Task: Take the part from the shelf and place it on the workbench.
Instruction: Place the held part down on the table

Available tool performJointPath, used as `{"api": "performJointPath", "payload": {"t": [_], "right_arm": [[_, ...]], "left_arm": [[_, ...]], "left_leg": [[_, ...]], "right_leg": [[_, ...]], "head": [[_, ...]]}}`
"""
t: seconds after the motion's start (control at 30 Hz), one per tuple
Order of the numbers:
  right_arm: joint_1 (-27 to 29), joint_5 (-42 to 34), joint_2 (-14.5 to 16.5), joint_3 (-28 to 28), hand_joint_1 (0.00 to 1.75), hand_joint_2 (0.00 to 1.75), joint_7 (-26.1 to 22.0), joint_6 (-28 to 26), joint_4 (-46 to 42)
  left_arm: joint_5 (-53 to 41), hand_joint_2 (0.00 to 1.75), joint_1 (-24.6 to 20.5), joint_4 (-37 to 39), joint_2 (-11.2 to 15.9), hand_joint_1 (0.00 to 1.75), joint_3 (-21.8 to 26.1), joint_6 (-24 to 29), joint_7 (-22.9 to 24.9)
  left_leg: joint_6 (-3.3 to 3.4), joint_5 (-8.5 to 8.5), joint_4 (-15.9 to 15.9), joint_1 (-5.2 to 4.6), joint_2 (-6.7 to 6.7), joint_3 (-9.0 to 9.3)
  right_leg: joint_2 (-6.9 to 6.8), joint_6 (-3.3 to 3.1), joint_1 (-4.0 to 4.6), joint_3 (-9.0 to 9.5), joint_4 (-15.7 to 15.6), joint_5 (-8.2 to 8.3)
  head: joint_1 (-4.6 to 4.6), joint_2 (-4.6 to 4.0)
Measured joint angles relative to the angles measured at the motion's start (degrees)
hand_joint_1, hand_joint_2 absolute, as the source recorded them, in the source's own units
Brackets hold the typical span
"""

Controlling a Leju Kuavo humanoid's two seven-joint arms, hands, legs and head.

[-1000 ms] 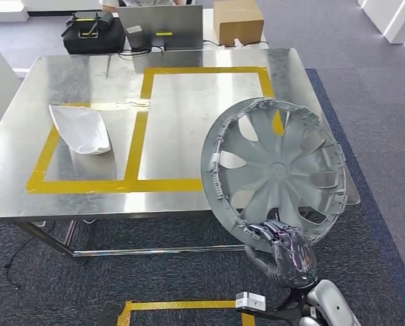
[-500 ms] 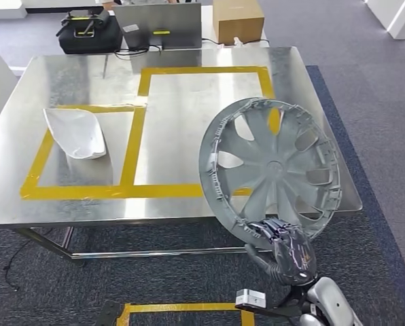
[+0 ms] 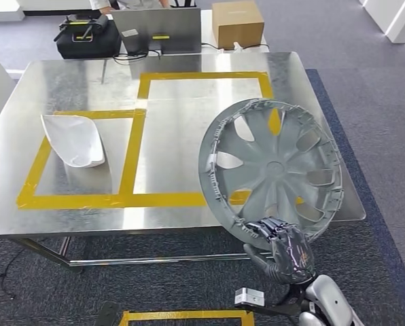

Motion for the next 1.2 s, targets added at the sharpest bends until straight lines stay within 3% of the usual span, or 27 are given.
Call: {"api": "performJointPath", "payload": {"t": [0.07,0.1,0.17,0.2,0.23,0.27,0.3,0.37,0.4,0.43,0.57,0.63,0.7,0.73,0.77,0.8,0.87,0.9,0.93,1.07,1.13,1.2], "right_arm": [[-0.07,-0.15,0.0,-0.04,1.75,1.75,0.01,0.07,0.07],[-0.11,-0.22,0.0,-0.07,1.75,1.75,0.02,0.09,0.12],[-0.15,-0.22,0.0,-0.07,1.75,1.75,-0.05,0.16,0.21],[-0.13,-0.2,0.0,-0.04,1.75,1.75,-0.09,0.21,0.24],[-0.11,-0.2,0.0,-0.02,1.75,1.75,-0.13,0.24,0.26],[-0.09,-0.21,0.0,-0.01,1.75,1.75,-0.15,0.27,0.28],[-0.09,-0.25,0.0,-0.02,1.75,1.75,-0.11,0.3,0.3],[-0.21,-0.41,0.0,-0.07,1.75,1.75,-0.03,0.4,0.4],[-0.33,-0.6,0.0,-0.08,1.75,1.75,0.0,0.5,0.48],[-0.43,-0.84,0.0,-0.1,1.75,1.75,0.0,0.67,0.6],[-1.46,-2.77,0.0,-0.78,1.75,1.75,0.05,2.08,2.65],[-3.17,-3.92,0.0,-1.49,1.75,1.75,-0.28,2.88,5.43],[-5.76,-4.82,0.0,-2.1,1.75,1.75,-1.11,3.85,9.48],[-7.31,-5.1,0.01,-2.33,1.75,1.75,-1.57,4.41,11.84],[-8.99,-5.33,0.02,-2.5,1.75,1.75,-1.99,5.02,14.31],[-10.83,-5.46,0.07,-2.58,1.75,1.75,-2.32,5.69,16.81],[-14.92,-5.33,0.41,-2.52,1.75,1.75,-2.73,7.09,22.37],[-17.12,-5.03,0.68,-2.45,1.75,1.75,-2.81,7.69,25.23],[-19.18,-4.7,0.99,-2.38,1.75,1.75,-2.83,8.11,27.89],[-26.16,-3.06,2.85,-1.37,1.75,1.75,-2.37,8.51,37.31],[-29.18,-1.26,4.11,-0.15,1.75,1.75,-1.54,8.45,41.54],[-31.48,0.19,5.37,1.17,1.75,1.75,-0.99,8.49,44.97]], "left_arm": [[-0.01,1.75,0.05,-0.01,-0.04,0.0,0.02,0.03,-0.01],[-0.02,1.75,0.03,-0.02,-0.08,0.0,0.03,0.04,0.0],[-0.02,1.75,-0.03,-0.02,-0.2,0.0,0.04,0.03,0.0],[-0.02,1.75,-0.02,-0.01,-0.24,0.0,0.04,0.02,0.01],[-0.02,1.75,0.02,-0.01,-0.27,0.0,0.04,0.02,0.0],[-0.02,1.75,0.06,-0.01,-0.27,0.0,0.04,0.02,0.0],[-0.02,1.75,0.07,-0.01,-0.27,0.0,0.04,0.02,0.01],[-0.02,1.75,0.06,-0.01,-0.28,0.0,0.04,0.02,0.02],[-0.06,1.75,0.03,-0.01,-0.26,0.0,0.04,0.02,0.04],[-0.15,1.75,0.02,0.0,-0.24,0.0,0.04,0.04,0.14],[-0.8,1.75,-0.08,-0.01,-0.21,0.0,0.04,0.45,1.15],[-1.65,1.75,-0.2,-0.02,-0.24,0.0,0.03,0.57,1.85],[-2.74,1.75,-0.23,-0.01,-0.3,0.0,-0.04,0.62,2.66],[-3.19,1.75,-0.24,-0.01,-0.34,0.0,-0.08,0.6,3.03],[-3.56,1.75,-0.26,-0.01,-0.39,0.0,-0.12,0.55,3.34],[-3.92,1.75,-0.33,-0.01,-0.44,0.0,-0.15,0.46,3.64],[-4.63,1.75,-0.55,-0.01,-0.52,0.0,-0.2,0.22,4.21],[-4.98,1.75,-0.71,-0.01,-0.56,0.0,-0.22,0.07,4.45],[-5.23,1.75,-0.86,-0.01,-0.58,0.0,-0.24,-0.09,4.62],[-6.08,1.75,-0.98,-0.01,-0.81,0.0,-0.26,-0.73,5.17],[-6.44,1.75,-1.17,-0.02,-1.03,0.0,-0.27,-0.98,5.36],[-6.75,1.75,-1.3,-0.01,-1.16,0.0,-0.27,-1.3,5.5]], "left_leg": [[0.26,0.15,-1.14,0.35,-0.01,0.78],[0.41,0.25,-1.64,0.54,0.0,1.21],[0.61,0.13,-1.84,0.54,0.01,1.5],[0.66,-0.02,-1.82,0.54,0.01,1.59],[0.67,-0.2,-1.81,0.55,0.0,1.75],[0.62,-0.43,-1.79,0.57,-0.03,2.01],[0.51,-0.72,-1.73,0.62,-0.08,2.35],[-0.01,-1.48,-1.34,0.57,-0.2,2.93],[-0.32,-1.78,-1.08,0.47,-0.24,2.98],[-0.61,-1.96,-0.88,0.35,-0.24,2.94],[-1.41,-3.0,0.3,0.38,-0.14,2.56],[-1.97,-5.7,5.33,0.53,-0.09,0.27],[-2.24,-8.61,13.05,0.65,-0.06,-3.66],[-2.25,-8.91,15.36,0.69,-0.06,-4.98],[-2.18,-8.09,15.63,0.7,-0.06,-5.39],[-2.02,-6.15,13.46,0.71,-0.06,-4.65],[-1.58,-1.88,5.99,0.63,-0.05,-1.58],[-1.39,-0.72,2.7,0.54,-0.04,-0.27],[-1.24,-0.35,0.85,0.42,-0.05,0.4],[-0.37,-0.01,-0.8,0.47,-0.03,0.7],[0.25,0.37,-1.33,0.66,0.11,0.92],[0.52,0.38,-1.34,0.58,0.16,0.95]], "right_leg": [[-0.11,0.51,0.01,-0.48,0.96,-0.87],[-0.13,0.73,0.0,-1.61,3.16,-1.99],[-0.12,1.09,-0.05,-5.86,10.61,-4.82],[-0.12,1.28,-0.07,-8.13,14.08,-5.62],[-0.13,1.43,-0.1,-9.67,15.96,-5.43],[-0.15,1.56,-0.16,-10.11,15.57,-4.01],[-0.17,1.64,-0.24,-9.38,12.93,-1.62],[-0.28,1.71,-0.36,-6.23,5.28,2.77],[-0.27,1.47,-0.37,-4.97,2.64,3.67],[-0.22,1.18,-0.32,-4.25,1.27,3.78],[-0.04,-0.25,-0.38,-3.77,0.75,3.28],[-0.15,-0.81,-0.52,-3.55,0.62,3.2],[-0.14,-1.04,-0.52,-3.51,0.62,3.12],[-0.08,-1.06,-0.52,-3.47,0.62,3.11],[-0.02,-1.07,-0.52,-3.39,0.63,3.09],[0.06,-1.06,-0.52,-3.27,0.63,3.08],[0.22,-0.94,-0.46,-3.08,0.63,3.06],[0.3,-0.74,-0.39,-3.15,0.67,3.07],[0.35,-0.44,-0.35,-3.28,0.65,3.14],[0.29,0.88,-0.44,-4.03,0.66,3.08],[0.19,1.22,-0.49,-6.06,4.45,0.9],[0.14,1.48,-0.49,-9.53,11.89,-2.15]], "head": [[0.18,0.0],[0.26,0.0],[0.38,0.0],[0.37,0.0],[0.36,0.0],[0.35,0.0],[0.37,0.0],[0.41,0.0],[0.42,0.0],[0.37,0.0],[0.08,0.0],[-0.09,0.0],[-0.18,0.0],[-0.19,0.0],[-0.19,0.0],[-0.18,0.0],[-0.17,0.0],[-0.15,0.0],[-0.12,0.0],[-0.06,0.0],[0.09,0.0],[0.2,0.0]]}}
